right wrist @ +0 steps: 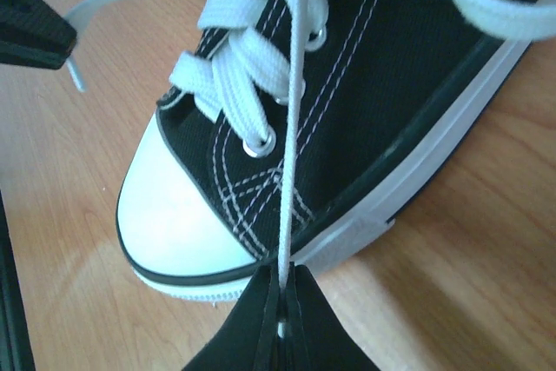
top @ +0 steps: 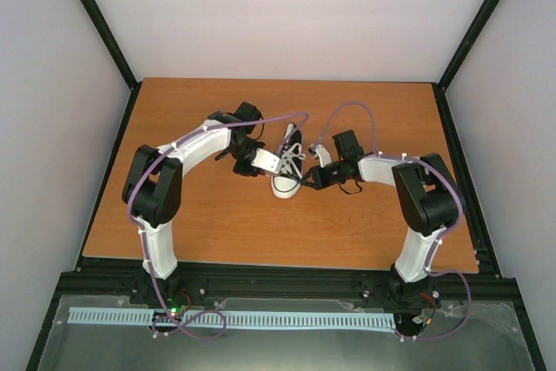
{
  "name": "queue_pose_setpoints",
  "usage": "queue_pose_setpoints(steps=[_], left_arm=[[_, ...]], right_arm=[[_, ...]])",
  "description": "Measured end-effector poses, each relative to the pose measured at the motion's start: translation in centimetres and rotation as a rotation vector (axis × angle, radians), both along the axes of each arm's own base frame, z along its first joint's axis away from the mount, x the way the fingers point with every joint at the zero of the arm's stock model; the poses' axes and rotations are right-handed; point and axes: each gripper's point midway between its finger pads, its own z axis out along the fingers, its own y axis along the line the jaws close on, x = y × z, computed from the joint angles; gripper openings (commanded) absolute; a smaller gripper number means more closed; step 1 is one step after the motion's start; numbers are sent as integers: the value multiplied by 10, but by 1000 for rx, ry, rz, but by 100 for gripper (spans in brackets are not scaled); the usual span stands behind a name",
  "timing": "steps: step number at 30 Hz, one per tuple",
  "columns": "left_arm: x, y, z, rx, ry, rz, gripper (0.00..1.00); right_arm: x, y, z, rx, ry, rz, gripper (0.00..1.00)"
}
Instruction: Tie the shoes
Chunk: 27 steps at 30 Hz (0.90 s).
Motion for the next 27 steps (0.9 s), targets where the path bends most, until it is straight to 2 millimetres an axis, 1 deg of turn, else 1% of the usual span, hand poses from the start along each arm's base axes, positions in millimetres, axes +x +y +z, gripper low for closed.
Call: queue_pose_setpoints(steps=[5,12,13,14,15,16,17,18,19,20,23,24,26,27], left_arm=[[-3,8,-12,24,7,-2,1],[-6,12,-24,29,8,-5,1],[-6,12,-24,29,7,-4,1],[-6,12,-25,29,6,-4,1],[-5,12,-25,28,4,-3,3],[-5,12,-26,26,1,-3,13],[-4,12,-26,25,-1,-4,30],[-4,12,-27,24,-3,-6,39],[-4,12,-27,24,-3,-8,45],[-5,12,-27,23,-4,-10,50],[-7,11,-23,14,8,-8,54],[-7,10,-19,8,14,-11,57],[-6,5,-8,-15,25,-1,63],[-3,1,-1,-31,23,10,65]], right_arm=[[-9,-2,0,-3,20,15,3],[-14,-2,-1,0,40,21,3],[-14,-2,-1,1,42,22,6],[-15,-2,-1,1,46,23,13],[-16,-2,-1,2,48,24,23],[-17,-2,-1,2,50,26,33],[-18,-3,-2,2,55,28,39],[-19,-3,-2,4,56,33,43],[-20,-3,-1,5,53,37,45],[-21,-3,0,7,61,33,47],[-18,-7,9,31,46,24,48],[-11,-14,19,47,27,0,48],[1,-26,30,66,-6,-40,48],[9,-31,35,73,-20,-63,48]])
